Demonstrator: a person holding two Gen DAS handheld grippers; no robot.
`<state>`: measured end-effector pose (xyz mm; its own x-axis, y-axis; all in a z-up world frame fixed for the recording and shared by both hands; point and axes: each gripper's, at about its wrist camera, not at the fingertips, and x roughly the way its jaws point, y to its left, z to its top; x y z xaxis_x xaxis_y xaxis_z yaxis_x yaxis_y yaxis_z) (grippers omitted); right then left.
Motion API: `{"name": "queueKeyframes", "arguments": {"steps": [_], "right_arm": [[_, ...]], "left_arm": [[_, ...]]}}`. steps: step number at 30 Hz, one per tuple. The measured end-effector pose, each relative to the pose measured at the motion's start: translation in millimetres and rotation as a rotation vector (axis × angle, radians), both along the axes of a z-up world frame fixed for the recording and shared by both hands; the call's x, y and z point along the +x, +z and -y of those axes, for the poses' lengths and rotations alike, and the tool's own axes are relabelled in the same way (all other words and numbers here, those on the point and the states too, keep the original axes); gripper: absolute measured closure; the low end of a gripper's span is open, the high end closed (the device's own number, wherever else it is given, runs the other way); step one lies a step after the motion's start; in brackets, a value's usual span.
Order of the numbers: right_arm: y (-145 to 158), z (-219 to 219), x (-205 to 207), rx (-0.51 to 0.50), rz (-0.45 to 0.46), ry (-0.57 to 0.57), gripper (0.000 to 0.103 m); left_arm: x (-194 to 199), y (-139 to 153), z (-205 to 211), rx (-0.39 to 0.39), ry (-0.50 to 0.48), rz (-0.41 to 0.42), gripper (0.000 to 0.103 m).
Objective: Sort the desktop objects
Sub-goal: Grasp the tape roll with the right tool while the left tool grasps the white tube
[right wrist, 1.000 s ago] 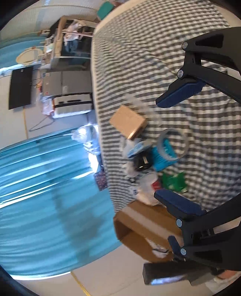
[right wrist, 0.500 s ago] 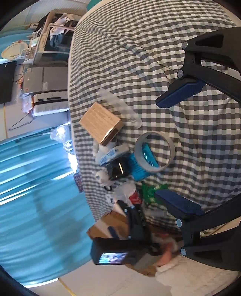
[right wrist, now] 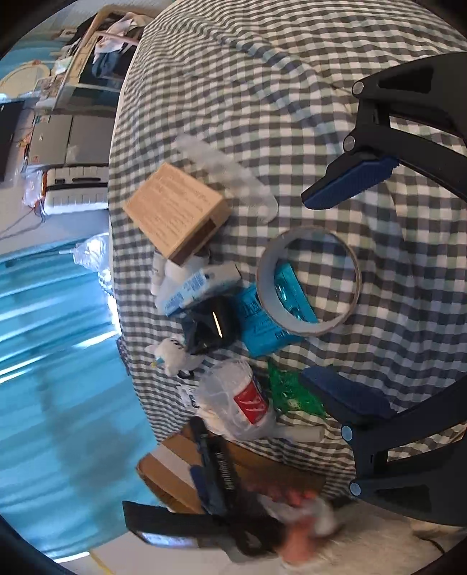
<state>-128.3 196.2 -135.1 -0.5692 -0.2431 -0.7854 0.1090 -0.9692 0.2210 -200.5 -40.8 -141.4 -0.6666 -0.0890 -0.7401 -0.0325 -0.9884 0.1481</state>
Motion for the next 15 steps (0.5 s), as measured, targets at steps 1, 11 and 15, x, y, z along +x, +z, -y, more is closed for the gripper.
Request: {"name": "queueKeyframes", "arguments": {"steps": [1,11,15], "right_arm": [[-1,3,0,0.008,0.001,0.004,0.013],[-8,11,12,0.069,0.012,0.033,0.013],[-18,9,6,0.067,0.048,0.031,0.013]], "left_arm": [[12,-5,-2,0.012,0.048,0.032,0.0],[67,-58,17,0.174,0.283,0.199,0.0],[62,-64,24,0.216,0.288,0.209,0.0]]}}
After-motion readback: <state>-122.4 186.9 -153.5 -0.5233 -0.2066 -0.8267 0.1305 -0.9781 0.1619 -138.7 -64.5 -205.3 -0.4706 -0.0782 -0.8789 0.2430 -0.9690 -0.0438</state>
